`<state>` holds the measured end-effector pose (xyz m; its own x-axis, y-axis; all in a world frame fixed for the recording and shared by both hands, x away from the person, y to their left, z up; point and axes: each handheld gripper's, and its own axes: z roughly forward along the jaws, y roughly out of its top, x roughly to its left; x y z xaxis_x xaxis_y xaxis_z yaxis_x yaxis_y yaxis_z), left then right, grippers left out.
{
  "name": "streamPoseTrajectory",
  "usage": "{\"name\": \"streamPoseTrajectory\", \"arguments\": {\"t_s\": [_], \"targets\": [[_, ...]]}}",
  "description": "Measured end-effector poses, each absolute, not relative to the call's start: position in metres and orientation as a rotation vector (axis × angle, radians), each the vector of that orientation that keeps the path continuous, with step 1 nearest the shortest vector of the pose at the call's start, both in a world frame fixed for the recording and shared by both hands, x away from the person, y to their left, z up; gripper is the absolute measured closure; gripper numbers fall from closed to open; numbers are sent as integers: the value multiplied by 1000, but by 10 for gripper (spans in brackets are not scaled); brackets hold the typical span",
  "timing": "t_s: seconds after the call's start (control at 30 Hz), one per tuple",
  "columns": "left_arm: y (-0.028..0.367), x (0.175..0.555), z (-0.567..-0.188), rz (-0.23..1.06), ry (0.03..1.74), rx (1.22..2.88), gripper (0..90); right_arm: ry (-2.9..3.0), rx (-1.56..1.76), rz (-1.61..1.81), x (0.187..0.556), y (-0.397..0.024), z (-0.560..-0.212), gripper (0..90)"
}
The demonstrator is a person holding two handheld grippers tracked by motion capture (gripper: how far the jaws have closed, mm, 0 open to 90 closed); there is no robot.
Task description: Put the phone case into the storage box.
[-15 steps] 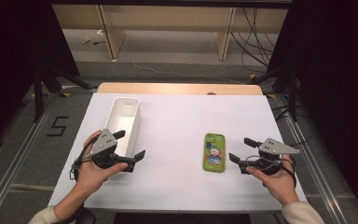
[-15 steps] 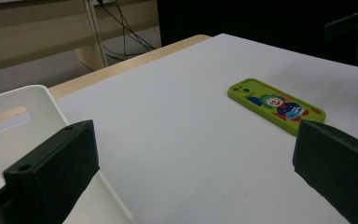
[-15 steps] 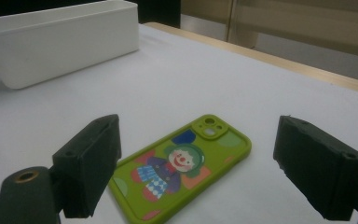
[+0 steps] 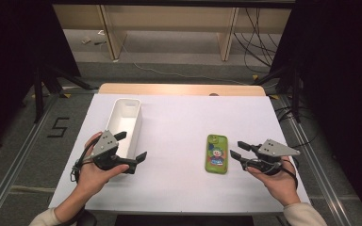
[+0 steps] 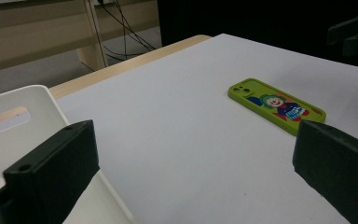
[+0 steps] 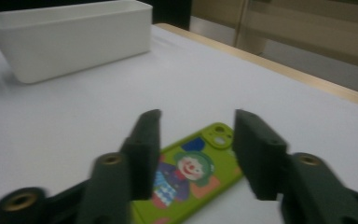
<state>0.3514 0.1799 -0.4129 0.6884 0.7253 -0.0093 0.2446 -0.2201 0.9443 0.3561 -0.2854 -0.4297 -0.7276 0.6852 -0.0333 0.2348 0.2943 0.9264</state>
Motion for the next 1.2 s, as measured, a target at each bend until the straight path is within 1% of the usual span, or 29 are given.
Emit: {"name": "streamPoseTrajectory", "arguments": {"t_s": [0.07, 0.1, 0.33, 0.47, 0.73, 1.2], "targets": [[180, 351, -413, 538, 772, 1781, 0, 2180, 793, 1413, 358, -279, -428, 791], [179, 351, -413, 538, 772, 1781, 0, 2212, 781, 1395, 360, -273, -427, 900], [179, 352, -413, 537, 772, 1784, 0, 2325, 787, 1292, 369, -244, -433, 900], [179, 351, -413, 534, 770, 1783, 0, 2426, 783, 1212, 379, -217, -442, 900], [179, 352, -413, 527, 771, 1782, 0, 2540, 786, 1089, 392, -185, -457, 900], [179, 352, -414, 527, 772, 1782, 0, 2642, 811, 954, 397, -168, -471, 900]]}}
